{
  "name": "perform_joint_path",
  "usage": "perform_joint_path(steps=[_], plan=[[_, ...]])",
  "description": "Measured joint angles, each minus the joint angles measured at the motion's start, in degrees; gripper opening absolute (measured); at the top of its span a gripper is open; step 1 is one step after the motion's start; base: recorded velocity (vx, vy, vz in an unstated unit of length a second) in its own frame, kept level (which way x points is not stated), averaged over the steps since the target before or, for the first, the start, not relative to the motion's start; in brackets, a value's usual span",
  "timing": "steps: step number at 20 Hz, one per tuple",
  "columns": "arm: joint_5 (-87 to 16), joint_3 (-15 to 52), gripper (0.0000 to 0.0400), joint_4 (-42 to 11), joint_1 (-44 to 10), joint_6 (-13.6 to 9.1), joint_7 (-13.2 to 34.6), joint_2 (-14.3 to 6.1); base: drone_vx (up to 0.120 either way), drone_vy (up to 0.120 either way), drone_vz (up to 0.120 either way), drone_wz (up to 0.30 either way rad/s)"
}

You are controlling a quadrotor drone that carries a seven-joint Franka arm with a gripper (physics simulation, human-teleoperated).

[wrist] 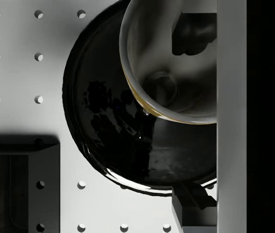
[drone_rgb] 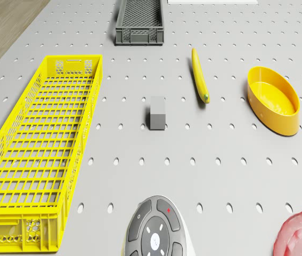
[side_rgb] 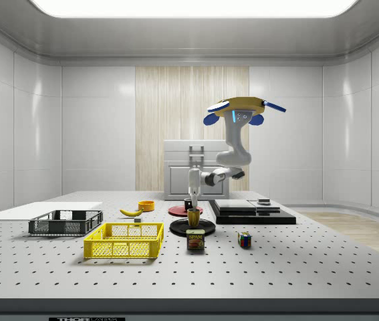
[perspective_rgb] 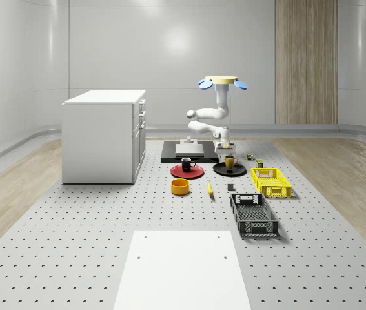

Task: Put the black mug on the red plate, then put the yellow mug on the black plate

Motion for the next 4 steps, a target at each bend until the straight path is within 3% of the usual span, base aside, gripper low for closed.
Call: perform_joint_path(steps=[4], plan=[[0.64, 0.72, 0.0396, -0.51, 0.40, -0.58, -0.09, 0.13, 0.000, 0.000, 0.000, 0.000]])
